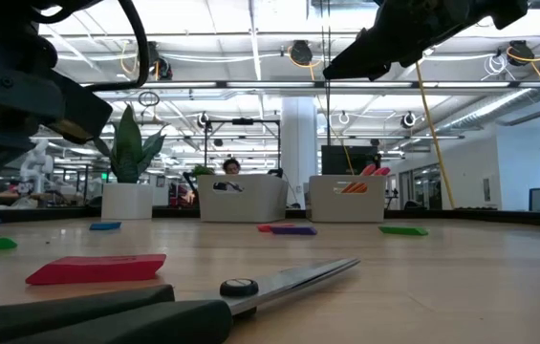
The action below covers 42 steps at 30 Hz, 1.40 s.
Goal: Sort crayons/erasers/pens/pencils in bins
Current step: Put the green eraser into the bottom left bin
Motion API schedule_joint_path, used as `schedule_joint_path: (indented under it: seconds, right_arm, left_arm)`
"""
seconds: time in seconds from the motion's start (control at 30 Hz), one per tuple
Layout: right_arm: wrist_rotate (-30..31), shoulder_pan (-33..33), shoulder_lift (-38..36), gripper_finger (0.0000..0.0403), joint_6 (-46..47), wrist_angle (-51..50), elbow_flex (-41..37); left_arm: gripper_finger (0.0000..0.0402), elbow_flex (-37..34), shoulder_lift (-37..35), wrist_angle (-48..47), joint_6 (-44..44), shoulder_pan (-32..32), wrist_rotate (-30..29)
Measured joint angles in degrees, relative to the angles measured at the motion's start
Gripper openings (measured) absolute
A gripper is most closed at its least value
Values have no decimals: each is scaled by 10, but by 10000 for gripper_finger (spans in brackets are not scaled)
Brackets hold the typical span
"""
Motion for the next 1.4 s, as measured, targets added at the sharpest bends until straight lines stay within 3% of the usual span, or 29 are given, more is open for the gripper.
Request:
schedule_joint_path:
  seconds: [0.27,0.47,0.67,0.87,1.17,1.4]
  right_arm:
    - [0,0,0,146,-1,0,0]
    - [1,0,0,146,-4,3,0]
    - [1,0,0,146,-6,10,0]
    - [1,0,0,146,-7,9,0]
    - [2,0,0,146,-8,4,0]
    - [1,0,0,146,-1,-1,0]
  left_arm:
    - [65,-4,-25,-4,8,-1,-11]
    - [66,-3,-104,-35,2,-1,16]
    - [67,-3,-204,-99,-56,-21,124]
    - [67,-3,-272,-108,-198,-106,208]
    - [71,-37,-254,-94,-311,-183,193]
    - [153,-120,-236,56,-311,-181,222]
